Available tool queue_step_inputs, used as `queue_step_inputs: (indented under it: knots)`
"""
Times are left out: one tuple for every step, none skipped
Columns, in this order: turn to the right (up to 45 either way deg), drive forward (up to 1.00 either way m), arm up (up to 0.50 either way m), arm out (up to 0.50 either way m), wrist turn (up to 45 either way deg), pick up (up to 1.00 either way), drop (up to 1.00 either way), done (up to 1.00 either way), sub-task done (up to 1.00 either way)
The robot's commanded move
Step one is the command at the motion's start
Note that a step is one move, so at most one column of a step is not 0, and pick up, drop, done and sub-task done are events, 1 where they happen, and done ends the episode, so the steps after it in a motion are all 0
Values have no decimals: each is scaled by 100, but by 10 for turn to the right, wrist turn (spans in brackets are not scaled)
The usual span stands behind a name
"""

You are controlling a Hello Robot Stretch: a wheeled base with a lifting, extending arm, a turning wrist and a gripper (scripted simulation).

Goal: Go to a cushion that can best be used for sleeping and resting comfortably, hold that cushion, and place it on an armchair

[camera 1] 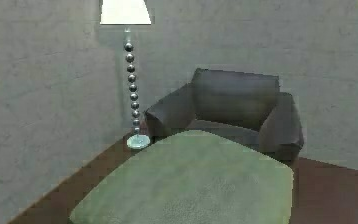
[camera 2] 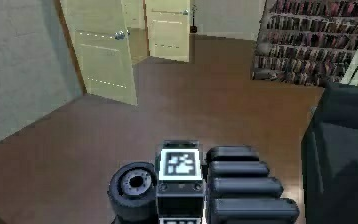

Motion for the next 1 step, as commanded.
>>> queue_step_inputs:
  knots:
    - [0,70,0,0,0,0,0,0,0]
